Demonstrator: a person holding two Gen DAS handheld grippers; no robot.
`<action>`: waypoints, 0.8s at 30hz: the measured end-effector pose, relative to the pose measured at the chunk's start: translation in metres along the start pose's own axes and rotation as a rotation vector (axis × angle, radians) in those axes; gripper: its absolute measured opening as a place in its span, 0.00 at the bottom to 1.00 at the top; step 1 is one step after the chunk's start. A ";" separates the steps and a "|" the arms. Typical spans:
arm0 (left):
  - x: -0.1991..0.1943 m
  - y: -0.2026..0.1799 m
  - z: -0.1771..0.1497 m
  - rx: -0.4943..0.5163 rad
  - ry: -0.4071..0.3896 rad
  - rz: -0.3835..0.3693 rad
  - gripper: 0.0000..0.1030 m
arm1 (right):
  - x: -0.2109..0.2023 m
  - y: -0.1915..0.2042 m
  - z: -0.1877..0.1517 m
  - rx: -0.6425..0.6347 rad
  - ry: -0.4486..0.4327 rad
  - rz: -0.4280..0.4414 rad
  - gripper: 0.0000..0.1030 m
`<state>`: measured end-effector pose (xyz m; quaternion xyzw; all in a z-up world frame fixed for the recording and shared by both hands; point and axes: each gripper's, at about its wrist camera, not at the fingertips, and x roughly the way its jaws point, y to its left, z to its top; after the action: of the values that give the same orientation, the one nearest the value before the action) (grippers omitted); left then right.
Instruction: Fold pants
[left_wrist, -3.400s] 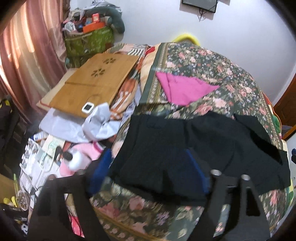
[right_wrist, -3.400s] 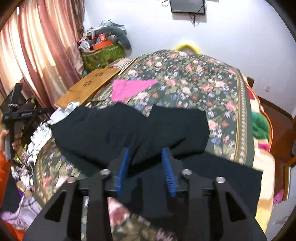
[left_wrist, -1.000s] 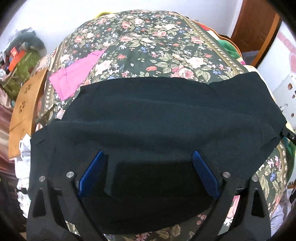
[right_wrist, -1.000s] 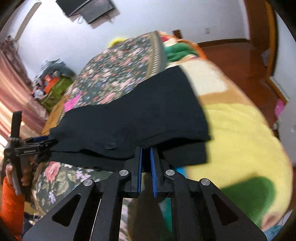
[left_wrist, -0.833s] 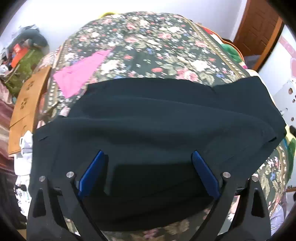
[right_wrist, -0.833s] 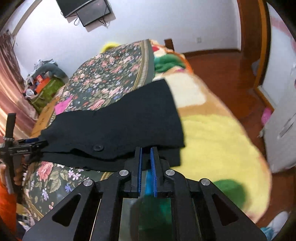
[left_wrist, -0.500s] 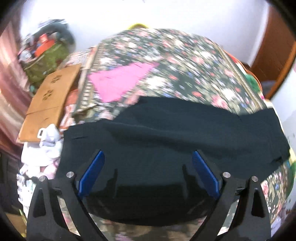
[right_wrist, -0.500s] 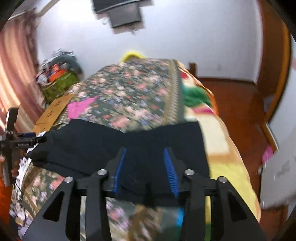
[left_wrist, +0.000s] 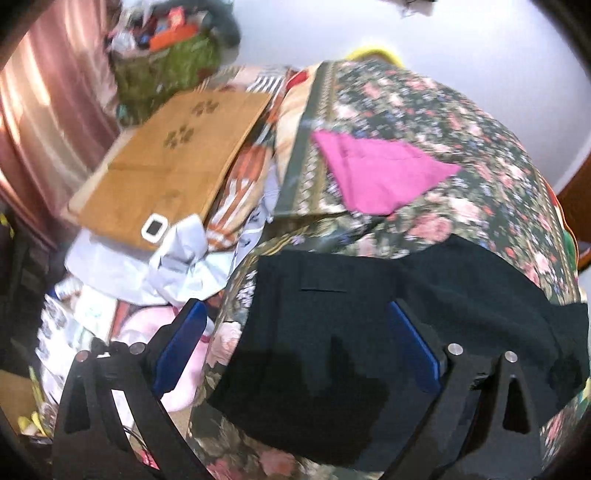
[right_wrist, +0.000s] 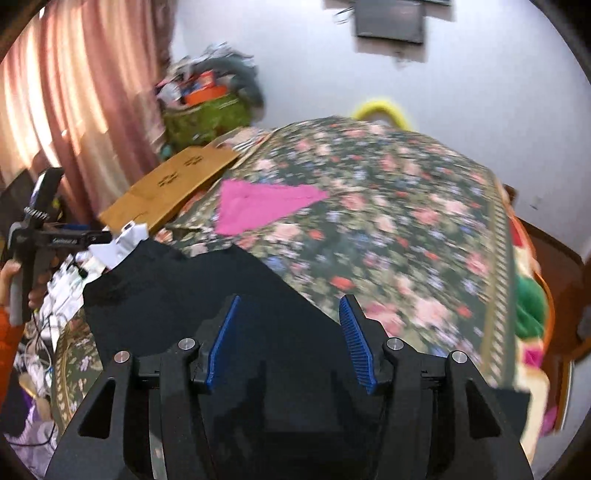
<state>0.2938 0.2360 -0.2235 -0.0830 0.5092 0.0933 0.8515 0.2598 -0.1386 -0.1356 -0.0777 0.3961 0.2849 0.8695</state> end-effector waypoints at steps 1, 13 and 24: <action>0.012 0.009 0.002 -0.020 0.031 -0.007 0.95 | 0.009 0.004 0.005 -0.011 0.015 0.011 0.50; 0.113 0.030 0.007 -0.115 0.269 -0.277 0.68 | 0.144 0.039 0.051 -0.095 0.233 0.133 0.51; 0.104 0.025 -0.002 -0.019 0.192 -0.212 0.16 | 0.213 0.053 0.057 -0.118 0.349 0.170 0.12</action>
<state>0.3340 0.2674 -0.3173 -0.1531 0.5759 -0.0008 0.8030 0.3785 0.0178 -0.2485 -0.1429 0.5286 0.3621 0.7543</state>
